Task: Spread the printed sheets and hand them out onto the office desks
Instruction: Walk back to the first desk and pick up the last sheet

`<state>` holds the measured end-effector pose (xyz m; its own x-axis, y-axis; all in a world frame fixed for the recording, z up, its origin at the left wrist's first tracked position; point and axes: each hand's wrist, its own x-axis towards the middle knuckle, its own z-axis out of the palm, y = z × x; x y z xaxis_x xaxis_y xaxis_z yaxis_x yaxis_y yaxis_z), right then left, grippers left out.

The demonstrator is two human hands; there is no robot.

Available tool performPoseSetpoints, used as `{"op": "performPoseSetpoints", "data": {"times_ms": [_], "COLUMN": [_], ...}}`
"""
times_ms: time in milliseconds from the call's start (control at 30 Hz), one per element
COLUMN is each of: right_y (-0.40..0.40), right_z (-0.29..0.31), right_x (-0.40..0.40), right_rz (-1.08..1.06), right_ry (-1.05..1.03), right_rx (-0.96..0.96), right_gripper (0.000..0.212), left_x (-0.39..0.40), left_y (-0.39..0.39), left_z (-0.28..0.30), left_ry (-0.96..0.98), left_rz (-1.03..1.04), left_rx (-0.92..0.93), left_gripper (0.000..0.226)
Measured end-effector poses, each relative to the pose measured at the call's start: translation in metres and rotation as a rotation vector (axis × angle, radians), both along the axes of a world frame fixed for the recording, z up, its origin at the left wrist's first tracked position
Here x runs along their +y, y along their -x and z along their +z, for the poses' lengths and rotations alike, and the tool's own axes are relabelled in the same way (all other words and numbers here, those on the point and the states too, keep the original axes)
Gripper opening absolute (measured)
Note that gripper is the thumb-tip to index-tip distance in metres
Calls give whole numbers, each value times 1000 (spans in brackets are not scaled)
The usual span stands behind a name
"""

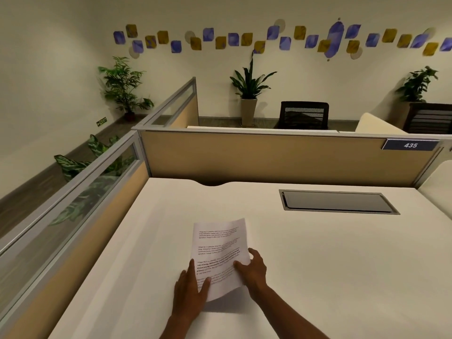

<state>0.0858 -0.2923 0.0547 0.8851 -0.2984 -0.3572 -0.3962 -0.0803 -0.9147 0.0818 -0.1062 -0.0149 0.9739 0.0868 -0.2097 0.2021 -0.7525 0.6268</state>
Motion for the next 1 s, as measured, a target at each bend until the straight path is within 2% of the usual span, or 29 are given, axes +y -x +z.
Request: {"op": "performPoseSetpoints", "data": {"times_ms": [67,233,467,600,867,1000], "right_y": [1,4,14,29,73,88], "right_z": [0,8,13,5,-12,-27], "right_x": [-12,-45,-109,-150,-200,-218], "right_rz": [-14,-45,-139,-169,-222,-256], "right_ry": [69,174,94,70,100,182], "right_rx": [11,-1,-81,-110,-126,-68], "right_gripper": [40,22,23,30,27,25], "left_x": [-7,-39,-90,-115,-154,-170], "left_y": [1,-2,-20,-26,-15,0], "left_z": [2,20,36,40,32,31], "left_ry": [21,110,407,529,672,679], "left_rz": [14,98,218,260,203,169], "left_rx": [-22,-63,16,73,150,177], "left_gripper": [79,76,64,47,19,16]}}
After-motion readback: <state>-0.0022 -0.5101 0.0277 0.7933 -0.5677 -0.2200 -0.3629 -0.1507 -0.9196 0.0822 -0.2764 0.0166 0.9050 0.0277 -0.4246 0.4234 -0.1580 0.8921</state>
